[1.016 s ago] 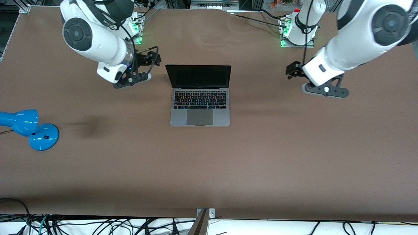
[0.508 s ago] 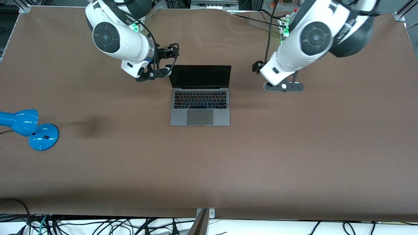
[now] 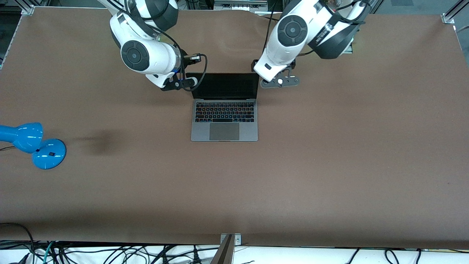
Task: Close laptop with both arms from behind
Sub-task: 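Lower both grippers behind the laptop screen edge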
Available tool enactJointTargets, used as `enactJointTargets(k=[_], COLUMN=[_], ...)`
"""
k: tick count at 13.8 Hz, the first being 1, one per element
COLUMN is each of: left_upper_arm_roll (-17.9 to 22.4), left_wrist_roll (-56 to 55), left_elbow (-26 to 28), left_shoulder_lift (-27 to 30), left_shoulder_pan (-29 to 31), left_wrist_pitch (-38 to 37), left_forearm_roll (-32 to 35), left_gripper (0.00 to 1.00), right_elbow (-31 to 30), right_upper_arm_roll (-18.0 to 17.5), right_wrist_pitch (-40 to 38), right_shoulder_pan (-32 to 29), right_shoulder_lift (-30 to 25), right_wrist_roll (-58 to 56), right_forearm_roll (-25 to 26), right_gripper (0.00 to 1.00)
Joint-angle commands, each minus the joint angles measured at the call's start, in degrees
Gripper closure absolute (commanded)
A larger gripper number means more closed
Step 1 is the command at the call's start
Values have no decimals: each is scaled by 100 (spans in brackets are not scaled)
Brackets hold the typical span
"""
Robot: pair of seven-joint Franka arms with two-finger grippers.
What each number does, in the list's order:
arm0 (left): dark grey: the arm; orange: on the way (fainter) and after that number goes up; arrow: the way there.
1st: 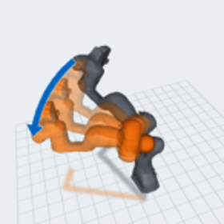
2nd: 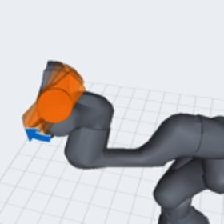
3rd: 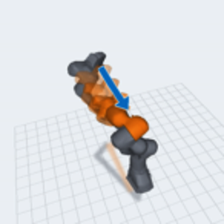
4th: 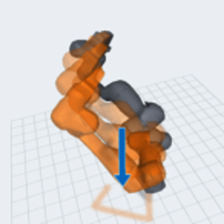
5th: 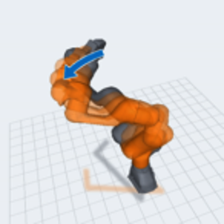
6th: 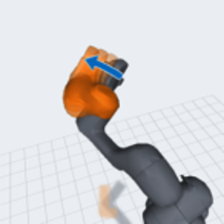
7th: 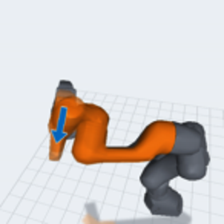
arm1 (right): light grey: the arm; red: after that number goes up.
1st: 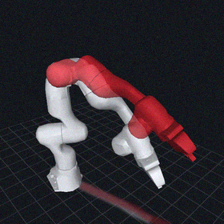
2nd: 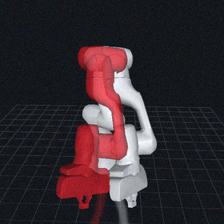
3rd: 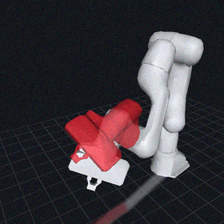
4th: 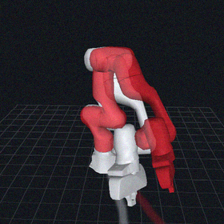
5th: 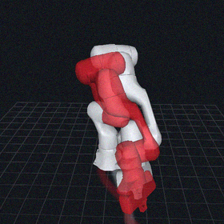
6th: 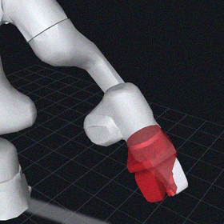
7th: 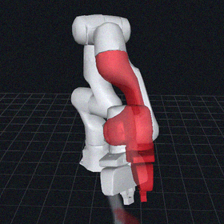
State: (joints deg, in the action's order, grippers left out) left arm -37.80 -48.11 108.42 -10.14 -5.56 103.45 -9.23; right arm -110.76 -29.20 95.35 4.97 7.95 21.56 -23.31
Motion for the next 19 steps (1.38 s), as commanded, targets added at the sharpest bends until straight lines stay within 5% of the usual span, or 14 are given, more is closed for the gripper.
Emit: enactJointTargets(k=[1, 3, 5, 6, 19], left_upper_arm_roll=[-105, -140, -149, -140, -79], left_wrist_roll=[-111, -407, -707, -856, -902], left_elbow=[337, 355, 329, 329, 119], left_shoulder_lift=[74, -92, -286, -347, -1147], left_shoulder_pan=[55, -93, -190, -313, -384], left_wrist_pitch=[254, 333, 491, 614, 1424], left_forearm_roll=[-509, -536, -536, -528, -132], left_gripper=[1, 22, 82, 99, 100], right_elbow=[-270, -315, -350, -385, -324], right_upper_arm_roll=[-33, -33, -33, -33, 2], right_wrist_pitch=[1, -8, -25, -25, 783], right_shoulder_pan=[-5, -5, -5, -5, -84], right_shoulder_lift=[31, 171, 259, 295, 497], right_wrist_roll=[50, 50, 41, 50, -134], right_forearm_roll=[-174, -174, -174, -174, -51], right_gripper=[92, 92, 92, 93, 99])
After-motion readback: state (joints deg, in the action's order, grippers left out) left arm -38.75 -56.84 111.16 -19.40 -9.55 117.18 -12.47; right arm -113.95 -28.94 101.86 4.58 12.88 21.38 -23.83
